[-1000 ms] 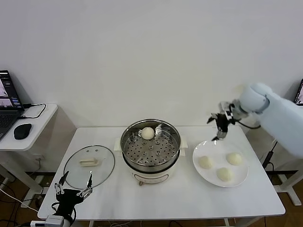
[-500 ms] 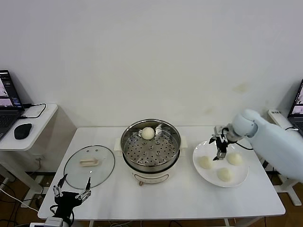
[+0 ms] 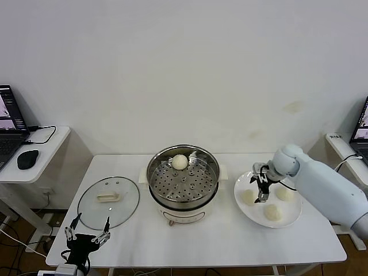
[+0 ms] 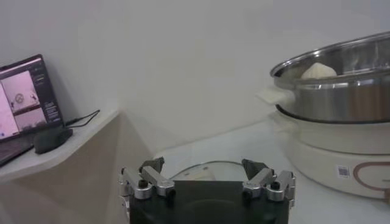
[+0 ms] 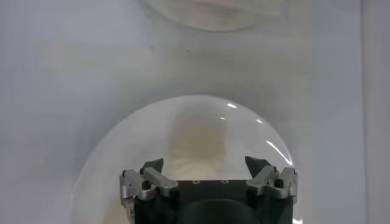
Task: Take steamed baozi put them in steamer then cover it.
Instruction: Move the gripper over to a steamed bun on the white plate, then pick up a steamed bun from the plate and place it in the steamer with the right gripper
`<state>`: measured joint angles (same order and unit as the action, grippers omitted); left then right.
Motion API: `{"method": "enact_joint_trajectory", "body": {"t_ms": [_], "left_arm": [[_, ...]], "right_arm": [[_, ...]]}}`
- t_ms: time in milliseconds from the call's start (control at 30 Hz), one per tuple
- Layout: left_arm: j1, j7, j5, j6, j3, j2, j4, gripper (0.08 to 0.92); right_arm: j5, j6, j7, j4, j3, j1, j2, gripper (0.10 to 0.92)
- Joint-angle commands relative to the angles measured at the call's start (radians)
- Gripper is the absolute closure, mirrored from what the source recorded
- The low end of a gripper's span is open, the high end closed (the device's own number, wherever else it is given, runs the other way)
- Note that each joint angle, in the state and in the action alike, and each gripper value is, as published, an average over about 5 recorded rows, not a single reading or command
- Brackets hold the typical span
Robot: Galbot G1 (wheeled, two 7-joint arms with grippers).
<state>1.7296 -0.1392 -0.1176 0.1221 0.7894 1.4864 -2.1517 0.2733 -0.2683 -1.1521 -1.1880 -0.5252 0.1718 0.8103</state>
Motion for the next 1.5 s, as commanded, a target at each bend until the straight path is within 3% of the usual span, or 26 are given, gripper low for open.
{"method": "enact_joint_trajectory", "body": {"t_ms": [33,800,1133,1500], "left_arm": [[-0.001,0.0,-0.004,0.001,-0.002,0.0,0.007,0.177],[-0.001,0.002,-0.005,0.0,0.002,0.002,0.015,0.177],[-0.004,0.002,-0.006,0.0,0.002,0.007,0.016,0.177],[-0.012,0.004,-0.004,-0.002,0.002,0.008,0.012,0.177]], "right_arm": [[0.026,0.003,0.011,0.04,0.02,0.024,0.024,0.202],[0.033,0.003,0.009,0.117,0.019,0.013,0.074,0.206],[0.021,0.002,0.005,0.127,0.02,0.008,0.071,0.372],[-0.121,-0.03,-0.045,0.004,-0.029,-0.133,-0.031,0.38]]}}
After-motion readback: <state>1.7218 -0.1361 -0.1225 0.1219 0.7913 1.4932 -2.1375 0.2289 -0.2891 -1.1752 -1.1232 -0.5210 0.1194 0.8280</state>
